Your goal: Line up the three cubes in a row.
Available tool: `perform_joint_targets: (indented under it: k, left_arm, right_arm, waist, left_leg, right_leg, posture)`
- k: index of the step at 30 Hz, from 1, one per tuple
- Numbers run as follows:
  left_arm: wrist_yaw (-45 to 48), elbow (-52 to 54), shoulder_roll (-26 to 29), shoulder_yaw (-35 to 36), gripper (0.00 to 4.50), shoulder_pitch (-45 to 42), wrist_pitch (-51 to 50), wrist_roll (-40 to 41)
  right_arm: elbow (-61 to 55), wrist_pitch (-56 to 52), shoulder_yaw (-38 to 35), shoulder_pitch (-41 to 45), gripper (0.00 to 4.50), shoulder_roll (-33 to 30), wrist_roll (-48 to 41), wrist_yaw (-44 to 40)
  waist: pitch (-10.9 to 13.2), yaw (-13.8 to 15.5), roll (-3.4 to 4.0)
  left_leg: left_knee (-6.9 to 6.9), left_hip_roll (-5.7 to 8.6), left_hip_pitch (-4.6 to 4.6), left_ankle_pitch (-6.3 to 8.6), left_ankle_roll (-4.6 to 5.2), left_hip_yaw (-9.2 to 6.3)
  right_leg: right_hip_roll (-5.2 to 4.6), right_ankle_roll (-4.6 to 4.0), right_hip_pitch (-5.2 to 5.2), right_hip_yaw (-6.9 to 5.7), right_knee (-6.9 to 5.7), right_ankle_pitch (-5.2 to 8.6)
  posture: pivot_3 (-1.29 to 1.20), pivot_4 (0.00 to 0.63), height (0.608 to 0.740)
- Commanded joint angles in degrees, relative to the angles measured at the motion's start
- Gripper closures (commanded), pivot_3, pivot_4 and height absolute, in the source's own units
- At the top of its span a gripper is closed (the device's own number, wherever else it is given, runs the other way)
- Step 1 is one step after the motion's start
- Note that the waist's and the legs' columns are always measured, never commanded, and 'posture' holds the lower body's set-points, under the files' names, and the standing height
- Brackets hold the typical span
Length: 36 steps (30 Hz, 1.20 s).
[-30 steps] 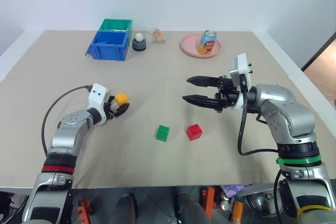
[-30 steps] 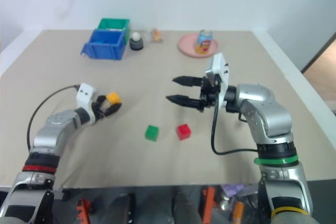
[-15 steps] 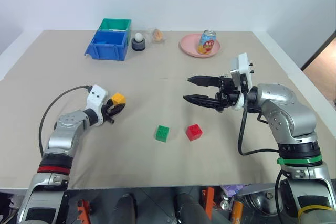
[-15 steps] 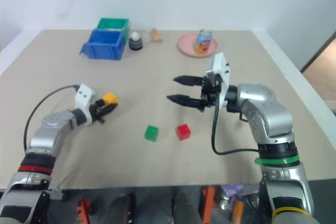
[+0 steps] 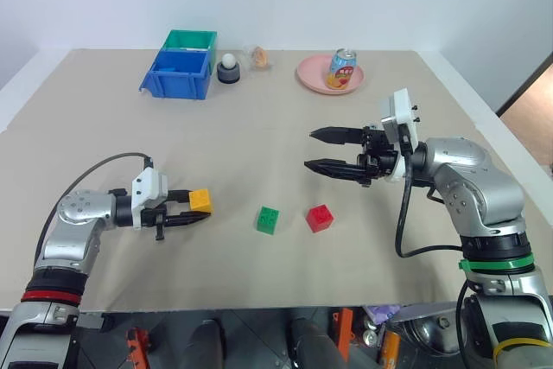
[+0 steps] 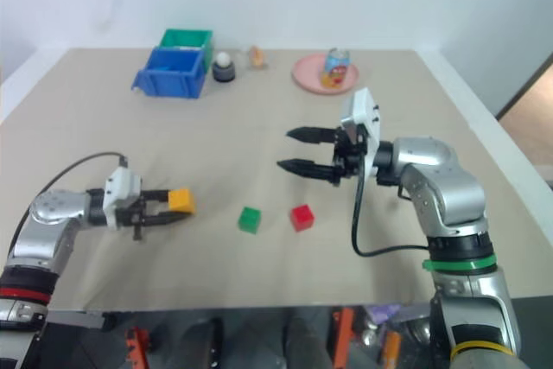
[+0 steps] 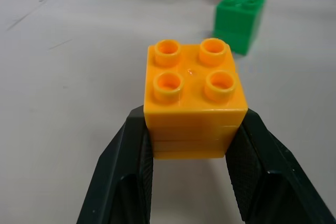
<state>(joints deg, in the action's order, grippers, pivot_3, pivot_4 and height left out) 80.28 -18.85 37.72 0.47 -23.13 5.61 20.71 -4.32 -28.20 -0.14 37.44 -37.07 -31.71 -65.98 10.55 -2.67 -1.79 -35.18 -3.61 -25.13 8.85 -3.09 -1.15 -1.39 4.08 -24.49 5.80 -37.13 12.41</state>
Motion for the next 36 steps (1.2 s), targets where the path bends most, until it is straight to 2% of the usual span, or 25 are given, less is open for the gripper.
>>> perform_joint_targets:
  k: [1, 12, 20, 23, 28, 36]
  left_arm:
    - [3.0, 0.7, -1.1, -0.6, 3.17, -3.3, -2.1, 2.5]
    - [10.7, -5.3, -2.0, -4.4, 3.17, -6.8, 0.2, -0.1]
    - [11.3, -10.5, -1.8, -3.5, 3.17, -8.9, 3.1, -1.4]
    - [11.3, -11.7, -2.0, -3.5, 3.17, -9.2, 3.9, -1.7]
    - [11.4, -11.7, -2.2, -3.7, 3.17, -9.0, 4.3, -1.5]
    - [12.1, -11.9, -1.5, -3.5, 3.17, -8.3, 4.3, -1.6]
  right_arm:
    - [-1.5, 0.0, -1.3, 0.4, 1.31, -0.8, -0.7, 0.0]
    - [-4.1, -1.7, -2.1, -1.0, 1.31, -1.8, -1.4, 0.9]
    - [-6.1, -3.3, -2.7, -1.9, 1.31, -3.1, -3.4, 0.8]
    - [-7.0, -5.3, -3.4, -2.6, 1.31, -5.2, -5.7, -1.7]
    - [-7.5, -4.7, -2.6, -4.5, 1.31, -8.3, -5.7, -4.6]
    - [-7.3, -4.6, -2.6, -4.7, 1.31, -9.2, -5.7, -5.7]
  waist:
    - [0.0, 0.1, 0.00]
    - [0.0, -0.1, 0.00]
    - [0.0, -0.1, 0.00]
    - [0.0, -0.1, 0.00]
    - [0.0, 0.0, 0.00]
    - [0.0, -0.1, 0.00]
  left_leg:
    - [0.00, 0.00, 0.00, 0.00, 0.00, -0.02]
    - [0.01, -0.01, 0.00, 0.01, 0.02, -0.03]
    - [-0.01, 0.00, -0.01, 0.01, 0.02, -0.03]
    - [-0.01, 0.00, -0.01, 0.01, 0.02, -0.02]
    - [-0.01, -0.01, -0.02, 0.01, 0.02, -0.02]
    - [-0.02, -0.01, 0.00, 0.01, 0.02, -0.02]
  right_leg:
    - [0.00, 0.00, 0.01, -0.02, 0.00, 0.00]
    - [0.05, 0.01, -0.02, -0.01, -0.01, 0.01]
    - [0.03, 0.01, 0.00, -0.01, -0.01, 0.01]
    - [0.03, 0.01, -0.01, 0.01, 0.00, 0.02]
    - [0.03, 0.02, 0.00, 0.01, 0.00, 0.03]
    - [0.04, 0.00, -0.01, 0.00, -0.01, 0.02]
  posture:
    - [0.00, 0.150, 0.740]
    - [0.00, 0.150, 0.740]
    - [0.00, 0.150, 0.740]
    - [0.00, 0.150, 0.740]
    - [0.00, 0.150, 0.740]
    - [0.00, 0.150, 0.740]
